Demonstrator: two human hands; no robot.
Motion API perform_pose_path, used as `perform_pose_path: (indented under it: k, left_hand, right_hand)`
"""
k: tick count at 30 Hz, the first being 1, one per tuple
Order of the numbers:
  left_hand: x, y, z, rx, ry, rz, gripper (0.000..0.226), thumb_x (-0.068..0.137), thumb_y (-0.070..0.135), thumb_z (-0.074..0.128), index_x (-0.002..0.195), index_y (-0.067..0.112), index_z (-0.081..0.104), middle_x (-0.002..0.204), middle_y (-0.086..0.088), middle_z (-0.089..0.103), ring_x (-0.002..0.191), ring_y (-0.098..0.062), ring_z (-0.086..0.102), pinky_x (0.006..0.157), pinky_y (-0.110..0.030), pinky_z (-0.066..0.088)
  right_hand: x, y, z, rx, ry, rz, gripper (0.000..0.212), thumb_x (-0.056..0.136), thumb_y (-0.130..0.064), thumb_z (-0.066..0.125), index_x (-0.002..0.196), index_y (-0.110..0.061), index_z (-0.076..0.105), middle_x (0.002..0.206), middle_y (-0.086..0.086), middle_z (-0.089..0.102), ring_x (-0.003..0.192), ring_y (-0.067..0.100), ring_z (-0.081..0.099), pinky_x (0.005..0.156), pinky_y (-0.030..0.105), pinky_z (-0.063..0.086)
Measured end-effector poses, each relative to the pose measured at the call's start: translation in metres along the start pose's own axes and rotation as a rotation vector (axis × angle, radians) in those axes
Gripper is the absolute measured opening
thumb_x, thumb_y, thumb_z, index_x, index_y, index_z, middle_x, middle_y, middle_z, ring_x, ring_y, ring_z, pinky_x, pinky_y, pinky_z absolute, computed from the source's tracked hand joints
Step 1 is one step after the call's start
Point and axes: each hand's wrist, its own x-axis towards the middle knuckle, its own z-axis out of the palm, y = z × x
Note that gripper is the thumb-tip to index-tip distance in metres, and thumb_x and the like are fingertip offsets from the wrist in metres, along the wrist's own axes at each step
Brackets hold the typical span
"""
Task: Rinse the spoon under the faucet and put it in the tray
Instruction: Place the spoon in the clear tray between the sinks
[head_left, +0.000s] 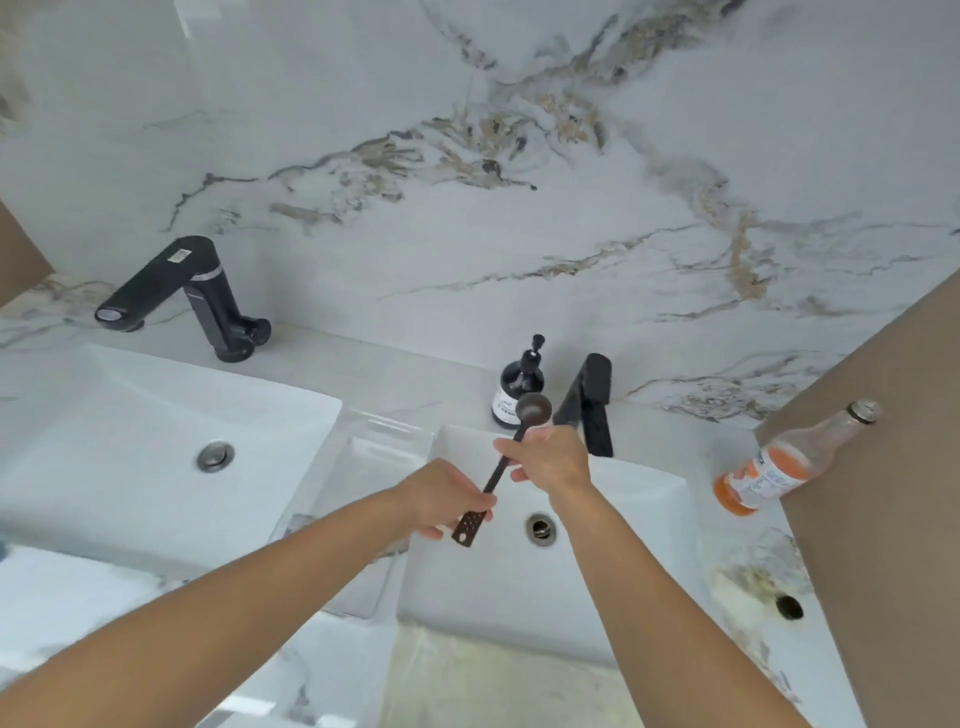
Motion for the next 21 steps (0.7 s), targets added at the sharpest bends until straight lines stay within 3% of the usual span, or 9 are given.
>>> perform_pose_path:
  k: [3,5,8,10,12,14,16,19,21]
  left_hand:
    - [-0.004,-0.015,-0.026,0.062,0.064,0.025,0.020,0.080,0.034,0.073,0.077,0.015,0.079,0.080,-0.004,0.074,0.075,-0.018,0.062,0.073,-0.029,0.053]
    - [-0.009,-0.029,-0.043,0.058,0.063,0.037,0.016,0.077,0.030,0.077,0.074,0.014,0.074,0.067,-0.001,0.067,0.066,-0.018,0.063,0.065,-0.026,0.052]
    - [-0.017,-0.055,-0.072,-0.205,-0.125,-0.040,0.011,0.080,0.018,0.076,0.082,0.009,0.068,0.073,-0.008,0.068,0.065,-0.024,0.064,0.069,-0.033,0.053]
    - [-0.018,-0.072,-0.090,-0.188,-0.112,-0.059,0.015,0.082,0.019,0.074,0.088,0.006,0.070,0.077,-0.010,0.066,0.065,-0.023,0.062,0.064,-0.029,0.054]
    - [-0.014,-0.085,-0.101,-0.021,-0.030,-0.071,0.030,0.083,0.031,0.073,0.093,0.003,0.076,0.081,-0.006,0.072,0.069,-0.019,0.066,0.064,-0.027,0.058]
    - [-0.009,-0.096,-0.108,0.054,-0.054,-0.127,0.034,0.087,0.041,0.067,0.096,0.010,0.078,0.097,-0.003,0.078,0.083,-0.020,0.074,0.078,-0.032,0.061]
    - [-0.004,-0.104,-0.110,0.025,-0.124,-0.187,0.031,0.091,0.039,0.063,0.102,0.013,0.075,0.109,-0.005,0.077,0.090,-0.022,0.075,0.082,-0.034,0.061]
    - [0.006,-0.115,-0.107,0.024,-0.091,-0.251,0.025,0.093,0.029,0.062,0.102,0.008,0.073,0.107,-0.005,0.076,0.079,-0.017,0.072,0.067,-0.029,0.062]
    - [0.015,-0.124,-0.101,0.042,-0.068,-0.292,0.028,0.093,0.027,0.062,0.104,0.004,0.072,0.107,-0.008,0.075,0.083,-0.021,0.069,0.074,-0.034,0.062]
  right_hand:
    - [-0.003,-0.017,0.027,-0.037,-0.045,0.044,0.017,0.079,-0.023,0.073,0.085,-0.008,0.074,0.075,0.004,0.078,0.055,0.014,0.071,0.051,0.022,0.052]
    - [-0.007,-0.023,0.047,0.065,-0.141,0.114,0.012,0.084,-0.010,0.067,0.090,0.000,0.070,0.076,0.010,0.075,0.059,0.021,0.070,0.055,0.029,0.059]
    - [-0.016,-0.031,0.075,0.447,-0.372,0.199,0.007,0.089,0.003,0.066,0.095,0.007,0.068,0.079,0.016,0.070,0.068,0.026,0.071,0.061,0.030,0.063]
    - [-0.019,-0.031,0.097,0.556,-0.407,0.220,0.020,0.090,0.000,0.069,0.108,0.009,0.066,0.085,0.016,0.070,0.074,0.027,0.072,0.065,0.031,0.063]
    - [-0.020,-0.031,0.120,0.534,-0.358,0.233,0.024,0.089,-0.001,0.071,0.111,0.007,0.065,0.088,0.017,0.071,0.075,0.030,0.072,0.067,0.033,0.063]
    - [-0.020,-0.028,0.143,0.489,-0.310,0.255,0.024,0.088,0.000,0.072,0.110,0.006,0.065,0.086,0.017,0.072,0.075,0.033,0.072,0.070,0.040,0.063]
    - [-0.018,-0.023,0.163,0.466,-0.287,0.289,0.024,0.088,0.002,0.070,0.111,0.007,0.065,0.081,0.016,0.071,0.070,0.032,0.072,0.069,0.043,0.064]
    - [-0.012,-0.011,0.184,0.427,-0.272,0.363,0.021,0.090,0.003,0.067,0.110,0.004,0.064,0.083,0.016,0.070,0.074,0.034,0.072,0.075,0.050,0.063]
    - [-0.006,-0.003,0.194,0.367,-0.265,0.392,0.017,0.090,0.000,0.067,0.106,-0.003,0.066,0.087,0.014,0.072,0.078,0.031,0.073,0.081,0.056,0.061]
